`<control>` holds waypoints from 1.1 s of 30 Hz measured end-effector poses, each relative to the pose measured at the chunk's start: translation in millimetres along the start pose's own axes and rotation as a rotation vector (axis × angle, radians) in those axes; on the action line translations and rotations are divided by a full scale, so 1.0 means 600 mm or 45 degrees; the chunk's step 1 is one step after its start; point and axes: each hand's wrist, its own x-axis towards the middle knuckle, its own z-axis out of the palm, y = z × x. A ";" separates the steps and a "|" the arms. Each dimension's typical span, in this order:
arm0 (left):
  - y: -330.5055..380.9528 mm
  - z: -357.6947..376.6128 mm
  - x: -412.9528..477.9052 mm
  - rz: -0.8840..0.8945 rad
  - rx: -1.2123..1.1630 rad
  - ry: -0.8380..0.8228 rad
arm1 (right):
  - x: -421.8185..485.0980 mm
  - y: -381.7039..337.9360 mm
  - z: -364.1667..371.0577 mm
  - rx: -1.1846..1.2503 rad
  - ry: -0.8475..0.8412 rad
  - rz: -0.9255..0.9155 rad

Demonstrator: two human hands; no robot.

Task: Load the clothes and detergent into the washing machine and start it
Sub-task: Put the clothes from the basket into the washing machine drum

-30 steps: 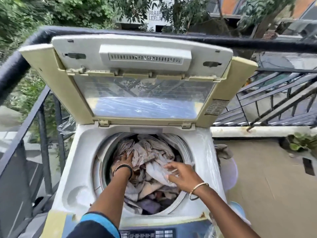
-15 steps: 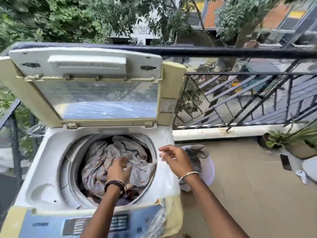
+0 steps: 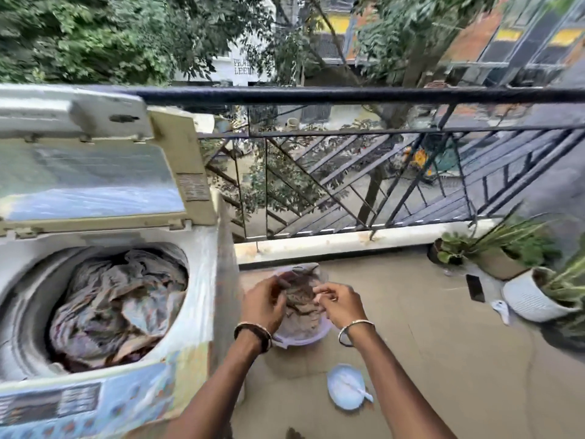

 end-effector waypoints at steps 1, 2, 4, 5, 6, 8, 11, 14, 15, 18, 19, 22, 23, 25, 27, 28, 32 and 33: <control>0.005 0.017 0.002 0.001 0.020 -0.035 | 0.006 0.011 -0.017 -0.020 0.012 0.022; 0.012 0.029 0.003 -0.010 0.035 -0.067 | 0.012 0.023 -0.031 -0.038 0.020 0.044; 0.020 0.054 0.011 -0.054 0.045 -0.121 | 0.031 0.049 -0.052 -0.051 0.029 0.093; 0.021 0.065 0.016 -0.074 0.059 -0.145 | 0.041 0.061 -0.058 -0.061 0.035 0.114; 0.019 0.076 0.026 -0.097 0.079 -0.172 | 0.054 0.073 -0.062 -0.072 0.046 0.130; 0.009 0.099 0.051 -0.126 0.104 -0.220 | 0.084 0.094 -0.066 -0.100 0.031 0.171; -0.014 0.133 0.095 -0.196 0.135 -0.277 | 0.135 0.123 -0.065 -0.145 -0.004 0.225; -0.044 0.176 0.151 -0.282 0.150 -0.320 | 0.210 0.157 -0.063 -0.226 -0.026 0.250; -0.054 0.188 0.167 -0.309 0.160 -0.332 | 0.232 0.166 -0.063 -0.260 -0.030 0.259; -0.089 0.234 0.232 -0.411 0.183 -0.372 | 0.321 0.201 -0.051 -0.351 -0.062 0.336; -0.101 0.248 0.252 -0.441 0.195 -0.382 | 0.348 0.211 -0.045 -0.370 -0.082 0.363; -0.144 0.284 0.313 -0.515 0.230 -0.400 | 0.430 0.247 -0.022 -0.409 -0.131 0.431; -0.163 0.298 0.334 -0.545 0.231 -0.398 | 0.459 0.259 -0.011 -0.419 -0.139 0.455; -0.197 0.322 0.371 -0.591 0.245 -0.415 | 0.508 0.278 0.010 -0.447 -0.133 0.495; -0.233 0.350 0.408 -0.637 0.250 -0.429 | 0.564 0.301 0.038 -0.481 -0.122 0.511; -0.251 0.363 0.423 -0.658 0.252 -0.419 | 0.592 0.313 0.052 -0.492 -0.130 0.510; -0.320 0.412 0.470 -0.662 0.263 -0.354 | 0.696 0.362 0.109 -0.582 -0.229 0.444; -0.335 0.423 0.479 -0.679 0.239 -0.347 | 0.719 0.376 0.123 -0.602 -0.250 0.418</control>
